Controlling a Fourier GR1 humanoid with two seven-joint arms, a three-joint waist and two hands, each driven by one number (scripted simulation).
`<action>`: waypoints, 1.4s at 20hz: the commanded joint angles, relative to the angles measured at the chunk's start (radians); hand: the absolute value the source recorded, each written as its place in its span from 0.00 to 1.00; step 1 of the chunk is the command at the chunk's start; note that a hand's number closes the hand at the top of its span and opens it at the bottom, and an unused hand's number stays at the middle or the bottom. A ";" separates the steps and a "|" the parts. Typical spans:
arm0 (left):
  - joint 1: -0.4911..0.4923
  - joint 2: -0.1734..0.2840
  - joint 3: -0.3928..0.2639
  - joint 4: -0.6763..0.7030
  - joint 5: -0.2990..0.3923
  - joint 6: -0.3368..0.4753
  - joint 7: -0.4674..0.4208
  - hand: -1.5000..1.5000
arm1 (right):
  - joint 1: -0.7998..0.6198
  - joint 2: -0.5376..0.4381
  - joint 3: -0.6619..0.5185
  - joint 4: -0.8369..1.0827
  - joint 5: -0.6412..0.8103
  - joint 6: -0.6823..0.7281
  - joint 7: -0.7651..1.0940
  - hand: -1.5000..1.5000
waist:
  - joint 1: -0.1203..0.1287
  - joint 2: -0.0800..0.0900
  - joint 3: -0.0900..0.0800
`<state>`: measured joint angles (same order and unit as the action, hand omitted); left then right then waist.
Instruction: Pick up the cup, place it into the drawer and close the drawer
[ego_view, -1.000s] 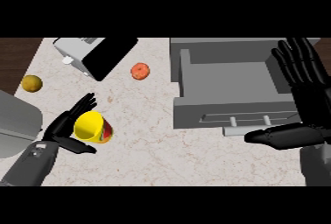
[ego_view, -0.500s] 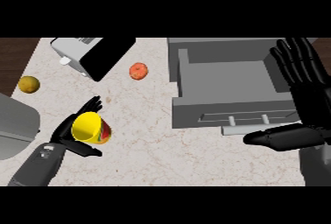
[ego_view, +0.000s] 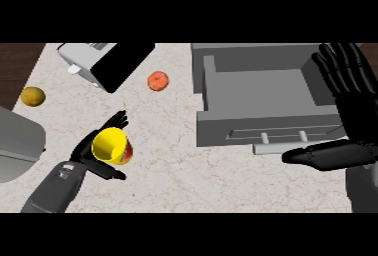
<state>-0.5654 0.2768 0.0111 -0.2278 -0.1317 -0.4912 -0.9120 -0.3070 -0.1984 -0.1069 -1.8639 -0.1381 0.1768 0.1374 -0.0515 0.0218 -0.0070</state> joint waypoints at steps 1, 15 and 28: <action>0.005 -0.039 -0.022 0.004 0.001 -0.229 -0.123 1.00 | -0.022 -0.011 -0.010 0.024 -0.005 0.007 -0.004 0.00 | 0.003 0.003 -0.001; 0.089 -0.081 0.236 -0.091 0.179 0.457 -0.255 1.00 | -0.001 -0.022 -0.041 0.003 -0.008 -0.007 0.014 0.00 | 0.046 -0.014 0.002; -0.116 -0.180 0.221 -0.301 0.247 0.345 -0.069 1.00 | 0.056 -0.025 -0.041 0.052 0.026 0.022 -0.066 0.00 | 0.057 -0.025 0.008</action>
<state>-0.6051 0.1315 0.2551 -0.4503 0.1099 -0.1365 -1.0200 -0.2465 -0.2175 -0.1447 -1.8557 -0.1328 0.1919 0.1065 -0.0057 0.0005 -0.0006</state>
